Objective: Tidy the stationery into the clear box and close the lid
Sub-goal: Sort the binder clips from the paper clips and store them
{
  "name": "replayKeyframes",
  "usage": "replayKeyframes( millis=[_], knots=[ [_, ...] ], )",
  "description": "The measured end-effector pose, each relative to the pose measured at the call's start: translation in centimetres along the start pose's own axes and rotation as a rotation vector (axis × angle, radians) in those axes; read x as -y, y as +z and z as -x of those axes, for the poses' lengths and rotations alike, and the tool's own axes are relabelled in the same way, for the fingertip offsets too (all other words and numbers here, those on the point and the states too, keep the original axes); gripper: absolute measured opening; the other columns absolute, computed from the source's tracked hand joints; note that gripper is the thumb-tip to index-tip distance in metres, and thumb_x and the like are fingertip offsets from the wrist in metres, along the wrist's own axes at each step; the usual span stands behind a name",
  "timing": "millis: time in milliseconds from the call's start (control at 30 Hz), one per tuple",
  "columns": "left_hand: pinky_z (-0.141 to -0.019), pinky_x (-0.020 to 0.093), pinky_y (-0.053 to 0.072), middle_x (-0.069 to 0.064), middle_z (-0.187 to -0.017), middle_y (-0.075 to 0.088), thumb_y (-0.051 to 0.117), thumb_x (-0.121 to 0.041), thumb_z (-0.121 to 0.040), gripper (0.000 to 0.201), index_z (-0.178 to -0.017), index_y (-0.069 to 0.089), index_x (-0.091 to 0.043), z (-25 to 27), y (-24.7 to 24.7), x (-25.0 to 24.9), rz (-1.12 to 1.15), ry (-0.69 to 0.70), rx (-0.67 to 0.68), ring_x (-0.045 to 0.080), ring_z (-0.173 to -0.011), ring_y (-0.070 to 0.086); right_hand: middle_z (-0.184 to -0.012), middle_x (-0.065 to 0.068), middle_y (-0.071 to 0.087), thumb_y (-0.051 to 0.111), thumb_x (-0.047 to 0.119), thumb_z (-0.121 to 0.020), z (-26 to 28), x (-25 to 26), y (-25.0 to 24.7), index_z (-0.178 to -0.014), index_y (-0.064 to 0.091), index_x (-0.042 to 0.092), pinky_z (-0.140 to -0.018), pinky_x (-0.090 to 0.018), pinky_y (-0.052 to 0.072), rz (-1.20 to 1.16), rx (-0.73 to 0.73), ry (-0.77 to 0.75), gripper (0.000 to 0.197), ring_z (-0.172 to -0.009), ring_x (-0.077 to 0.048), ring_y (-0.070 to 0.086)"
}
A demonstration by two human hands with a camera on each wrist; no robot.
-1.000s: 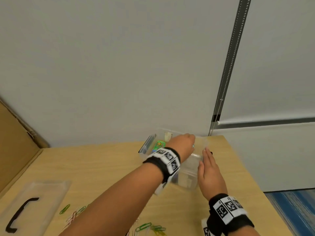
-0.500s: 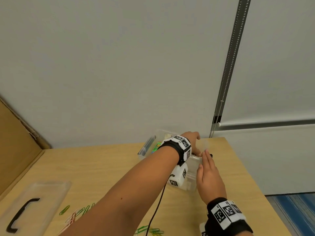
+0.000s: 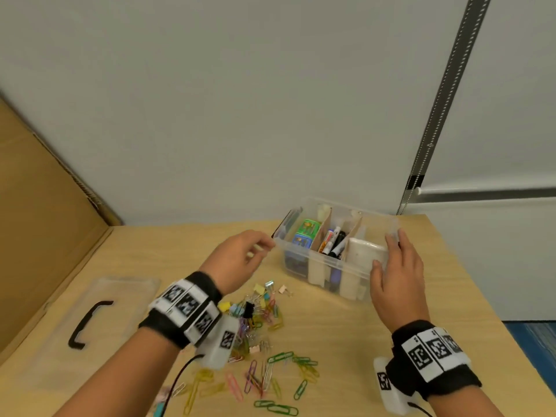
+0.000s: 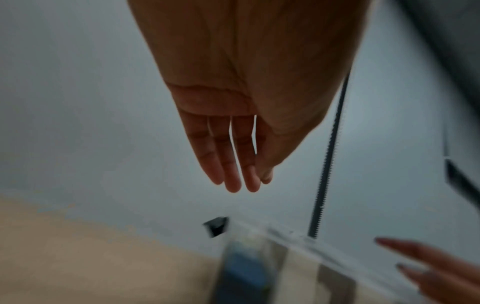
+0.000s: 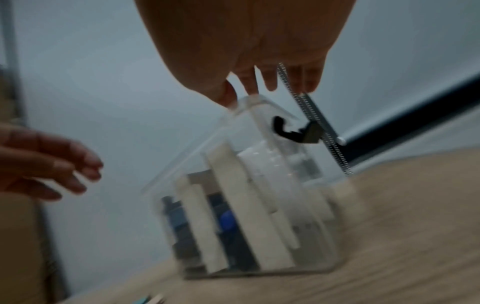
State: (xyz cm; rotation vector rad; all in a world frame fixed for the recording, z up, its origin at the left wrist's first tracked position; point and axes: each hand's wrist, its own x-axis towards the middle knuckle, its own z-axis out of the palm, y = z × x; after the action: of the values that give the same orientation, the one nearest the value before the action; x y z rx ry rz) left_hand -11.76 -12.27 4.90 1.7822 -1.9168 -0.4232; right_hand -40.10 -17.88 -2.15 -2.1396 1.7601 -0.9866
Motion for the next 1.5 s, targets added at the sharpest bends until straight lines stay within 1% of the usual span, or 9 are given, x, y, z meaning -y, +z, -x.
replayKeyframes(
  millis=[100,267,567,733,933,1100,1200,1267,1500],
  knots=[
    [-0.085,0.028,0.052,-0.013,-0.107,0.061,0.053,-0.021,-0.093,0.018,-0.106,0.058,-0.032,3.9,0.5,4.8,-0.059,-0.137,0.055,0.003,-0.095,0.058,-0.139,-0.003,0.039,0.047,0.019,-0.091,2.2,3.2,0.2,-0.128,0.048,0.015,-0.111,-0.039,0.031,-0.047,-0.037,-0.233,0.038,-0.133,-0.022,0.031],
    [-0.097,0.027,0.044,-0.008,-0.127,0.054,0.053,-0.024,-0.094,0.034,-0.128,0.051,-0.028,6.4,3.0,8.8,-0.228,-0.256,0.232,0.012,-0.114,0.053,-0.104,0.011,0.053,0.046,0.023,-0.093,4.6,8.8,4.6,-0.105,0.059,0.022,-0.088,-0.022,0.041,-0.107,0.318,-0.43,0.018,-0.1,-0.005,0.045],
    [-0.095,0.031,0.046,-0.001,-0.124,0.052,0.053,-0.017,-0.092,0.033,-0.124,0.055,-0.026,5.2,4.8,12.4,-0.259,-0.286,0.317,0.018,-0.112,0.054,-0.127,-0.005,0.044,0.052,0.03,-0.093,3.9,13.8,14.0,-0.129,0.049,0.012,-0.1,-0.038,0.041,0.186,0.755,-0.369,0.041,-0.122,-0.024,0.039],
    [-0.088,0.026,0.046,-0.001,-0.11,0.052,0.058,-0.018,-0.088,0.026,-0.113,0.057,-0.022,5.5,4.2,14.1,-0.176,-0.33,0.316,0.015,-0.098,0.056,-0.121,-0.003,0.046,0.058,0.029,-0.089,3.9,13.7,14.6,-0.122,0.054,0.014,-0.097,-0.036,0.043,0.156,0.751,-0.361,0.036,-0.116,-0.021,0.041],
    [-0.079,0.023,0.046,-0.005,-0.097,0.053,0.065,-0.019,-0.081,0.02,-0.094,0.051,-0.025,5.9,3.7,15.5,-0.09,-0.354,0.299,0.011,-0.084,0.052,-0.095,0.006,0.057,0.069,0.019,-0.08,4.2,12.6,12.3,-0.1,0.055,0.022,-0.073,-0.012,0.044,-0.43,0.608,0.026,0.025,-0.087,-0.007,0.056],
    [-0.077,0.022,0.046,-0.006,-0.096,0.055,0.065,-0.016,-0.08,0.025,-0.097,0.05,-0.027,5.8,3.6,16.0,-0.026,-0.362,0.354,0.011,-0.083,0.052,-0.088,-0.009,0.058,0.049,0.011,-0.094,3.8,11.0,11.1,-0.096,0.057,0.015,-0.079,-0.035,0.054,-0.798,0.548,0.383,0.009,-0.076,-0.019,0.063],
    [-0.079,0.024,0.047,-0.007,-0.094,0.052,0.066,-0.015,-0.078,0.024,-0.094,0.053,-0.028,5.8,3.5,16.1,-0.056,-0.352,0.411,0.011,-0.082,0.051,-0.07,-0.009,0.047,0.039,0.01,-0.084,3.3,10.3,11.4,-0.078,0.054,0.008,-0.059,-0.031,0.042,-0.901,0.553,0.53,0.016,-0.055,-0.017,0.047],
    [-0.08,0.024,0.046,-0.005,-0.097,0.048,0.066,-0.017,-0.078,0.024,-0.094,0.052,-0.027,5.8,3.6,16.0,-0.094,-0.335,0.416,0.012,-0.085,0.051,-0.067,-0.007,0.044,0.037,0.02,-0.073,2.9,10.3,11.8,-0.075,0.051,0.01,-0.054,-0.025,0.034,-0.767,0.609,0.45,0.017,-0.054,-0.014,0.04],
    [-0.077,0.023,0.042,-0.004,-0.097,0.048,0.065,-0.02,-0.077,0.026,-0.093,0.045,-0.027,6.4,3.1,15.8,-0.147,-0.328,0.396,0.016,-0.089,0.051,-0.107,0.001,0.05,0.056,0.031,-0.088,2.4,11.4,14.4,-0.111,0.052,0.026,-0.08,-0.031,0.045,0.18,0.774,-0.218,0.023,-0.097,-0.02,0.051]
  ],
)
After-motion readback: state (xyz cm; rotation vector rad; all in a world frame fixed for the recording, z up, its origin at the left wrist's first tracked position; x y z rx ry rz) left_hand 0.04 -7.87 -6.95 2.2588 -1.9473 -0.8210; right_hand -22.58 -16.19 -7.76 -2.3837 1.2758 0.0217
